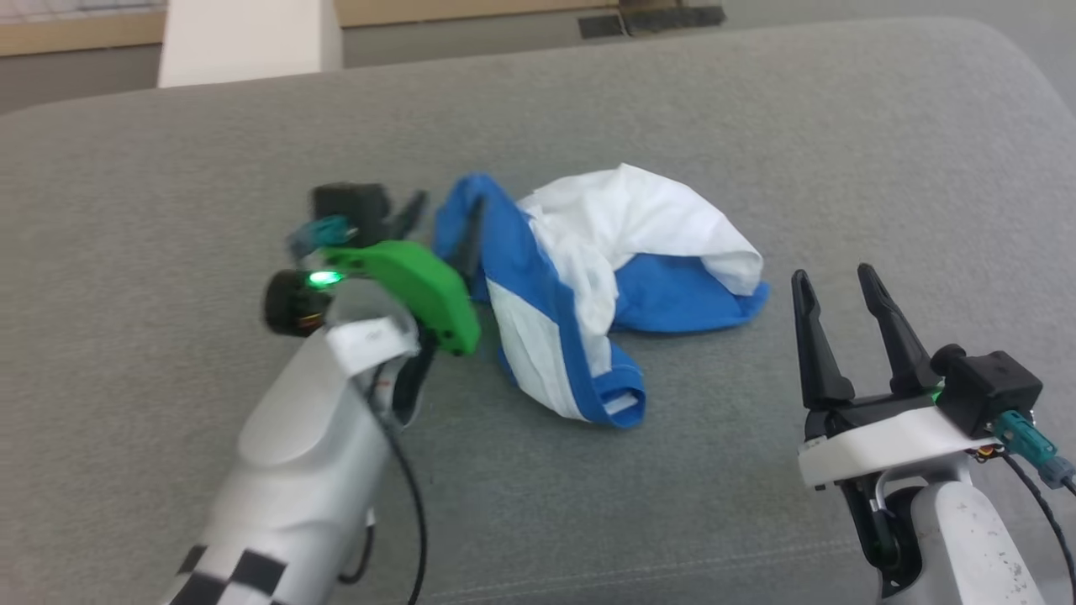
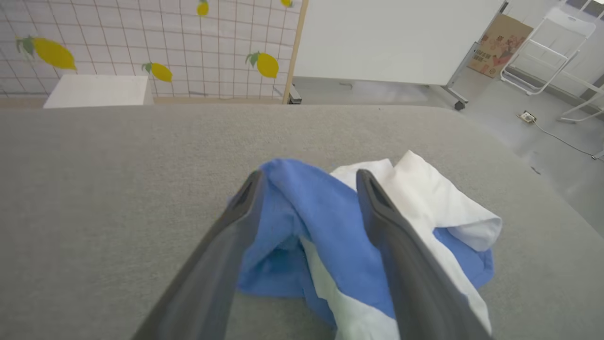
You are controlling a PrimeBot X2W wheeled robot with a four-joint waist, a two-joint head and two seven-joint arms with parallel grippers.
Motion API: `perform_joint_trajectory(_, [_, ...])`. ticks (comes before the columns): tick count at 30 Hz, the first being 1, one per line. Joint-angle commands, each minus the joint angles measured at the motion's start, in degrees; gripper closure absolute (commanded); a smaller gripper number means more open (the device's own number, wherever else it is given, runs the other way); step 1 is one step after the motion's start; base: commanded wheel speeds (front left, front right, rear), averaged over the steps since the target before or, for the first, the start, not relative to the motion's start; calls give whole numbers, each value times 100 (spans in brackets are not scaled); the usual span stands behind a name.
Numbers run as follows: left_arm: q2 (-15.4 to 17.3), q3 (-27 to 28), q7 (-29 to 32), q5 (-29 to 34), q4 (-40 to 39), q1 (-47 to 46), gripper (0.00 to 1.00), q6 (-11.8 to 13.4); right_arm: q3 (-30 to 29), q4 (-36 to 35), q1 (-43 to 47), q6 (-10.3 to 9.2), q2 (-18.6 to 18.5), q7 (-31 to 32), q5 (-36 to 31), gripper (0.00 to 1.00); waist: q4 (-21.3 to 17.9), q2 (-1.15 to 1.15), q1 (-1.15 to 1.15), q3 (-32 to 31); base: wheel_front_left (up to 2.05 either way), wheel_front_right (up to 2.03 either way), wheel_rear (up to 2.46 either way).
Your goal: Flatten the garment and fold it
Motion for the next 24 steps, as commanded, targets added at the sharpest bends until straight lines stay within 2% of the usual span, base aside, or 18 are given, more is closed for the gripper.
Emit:
perform_joint_trajectory(1, [156, 69, -235, 74, -166, 231, 0, 108, -25, -57, 32, -9, 2, 32, -54, 0, 252, -1, 0, -221, 0, 0, 0])
perform_joint_trajectory(7, [593, 426, -1032, 296, -1097, 1019, 0, 520, -80, -181, 152, -9, 2, 129, -102, 0, 528, -1, 0, -393, 0, 0, 0])
perform_joint_trajectory(10, [834, 731, -1138, 510, -1724, 1643, 0, 647, -105, -258, 209, -9, 2, 199, -157, 0, 639, -1, 0, -428, 0, 0, 0])
perform_joint_trajectory(13, [898, 1070, -1144, 773, -2317, 2130, 0, 681, -123, -326, 256, -9, 2, 262, -202, 0, 686, -1, 0, -432, 0, 0, 0])
perform_joint_trajectory(19, [697, 1719, -1146, 1321, -3228, 3109, 0, 529, -182, -369, 362, -9, 2, 459, -274, 0, 744, -1, 0, -434, 0, 0, 0])
perform_joint_trajectory(24, [376, 2062, -1147, 1592, -3536, 3532, 0, 340, -238, -229, 393, -9, 2, 885, -291, 0, 820, -1, 0, -361, 0, 0, 0])
